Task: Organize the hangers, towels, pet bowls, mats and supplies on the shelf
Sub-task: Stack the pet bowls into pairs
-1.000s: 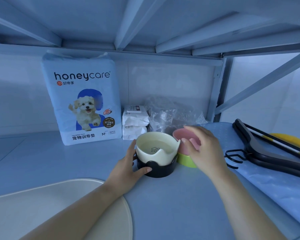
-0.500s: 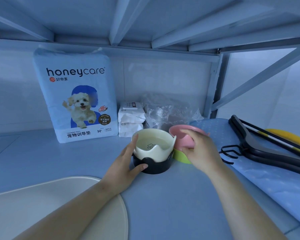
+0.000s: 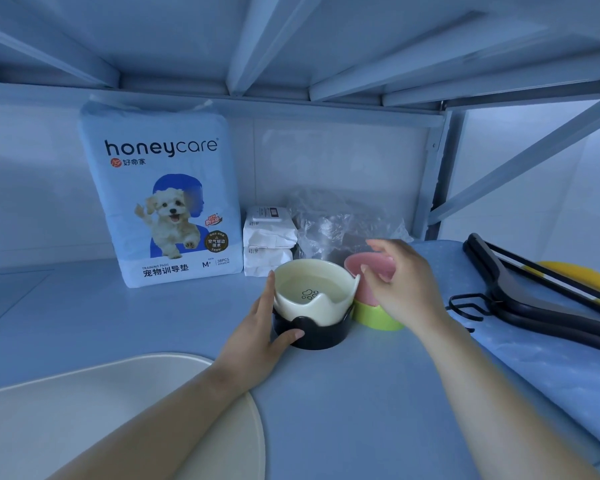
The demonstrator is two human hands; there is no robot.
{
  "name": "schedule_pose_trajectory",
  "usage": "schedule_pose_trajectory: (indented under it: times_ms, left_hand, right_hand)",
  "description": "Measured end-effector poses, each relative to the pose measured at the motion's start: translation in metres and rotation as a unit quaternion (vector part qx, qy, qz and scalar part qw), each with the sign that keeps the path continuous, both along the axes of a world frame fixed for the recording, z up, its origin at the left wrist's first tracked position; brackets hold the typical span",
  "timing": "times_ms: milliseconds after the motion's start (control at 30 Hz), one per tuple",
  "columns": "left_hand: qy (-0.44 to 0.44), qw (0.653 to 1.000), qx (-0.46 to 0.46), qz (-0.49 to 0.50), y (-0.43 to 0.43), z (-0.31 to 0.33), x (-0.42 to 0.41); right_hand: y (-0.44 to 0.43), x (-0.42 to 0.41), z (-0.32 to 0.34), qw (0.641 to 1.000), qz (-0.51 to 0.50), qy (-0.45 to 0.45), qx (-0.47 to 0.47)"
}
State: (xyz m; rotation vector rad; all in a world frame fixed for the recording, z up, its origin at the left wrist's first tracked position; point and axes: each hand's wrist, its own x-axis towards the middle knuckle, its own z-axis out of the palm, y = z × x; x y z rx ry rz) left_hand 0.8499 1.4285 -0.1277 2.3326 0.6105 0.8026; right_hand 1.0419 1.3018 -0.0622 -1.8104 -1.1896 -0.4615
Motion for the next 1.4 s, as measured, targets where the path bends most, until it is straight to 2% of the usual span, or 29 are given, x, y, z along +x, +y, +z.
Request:
schedule_pose_trajectory:
  times_ms: [200, 467, 667, 900, 1033, 1133, 1200, 1300, 1400]
  left_hand:
    - [0.004, 1.0, 0.023, 0.002, -0.002, 0.002, -0.002]
    - [-0.012, 1.0, -0.005, -0.003, -0.006, 0.008, -0.005]
    - [-0.039, 0.998, -0.052, -0.019, -0.005, 0.01, -0.005]
    - [-0.065, 0.994, -0.091, -0.018, 0.0, 0.007, -0.002]
    - [-0.074, 0.992, -0.102, -0.008, -0.001, 0.009, -0.004]
    - [-0.101, 0.986, -0.125, 0.04, 0.006, 0.025, -0.007]
    - [-0.133, 0.972, -0.174, 0.09, 0.022, 0.036, -0.005]
    - [-0.087, 0.968, -0.195, 0.133, 0.048, 0.043, 0.001]
    - [-0.032, 0.974, -0.187, 0.124, 0.063, 0.039, 0.01]
  right_hand:
    - [0.026, 0.018, 0.043, 0.999, 0.023, -0.021, -0.017]
    - [0.077, 0.029, 0.069, 0.981, 0.043, -0.029, -0.186]
    - [0.094, 0.028, 0.07, 0.966, 0.0, -0.058, -0.252]
    - [0.098, 0.028, 0.073, 0.957, -0.013, -0.063, -0.282]
    - [0.097, 0.03, 0.071, 0.966, -0.025, -0.048, -0.252]
    - [0.097, 0.03, 0.067, 0.968, -0.031, -0.056, -0.244]
    - [0.096, 0.029, 0.064, 0.967, -0.037, -0.063, -0.244]
    - [0.096, 0.029, 0.062, 0.967, -0.037, -0.071, -0.244]
    - [0.094, 0.03, 0.066, 0.961, -0.034, -0.083, -0.26]
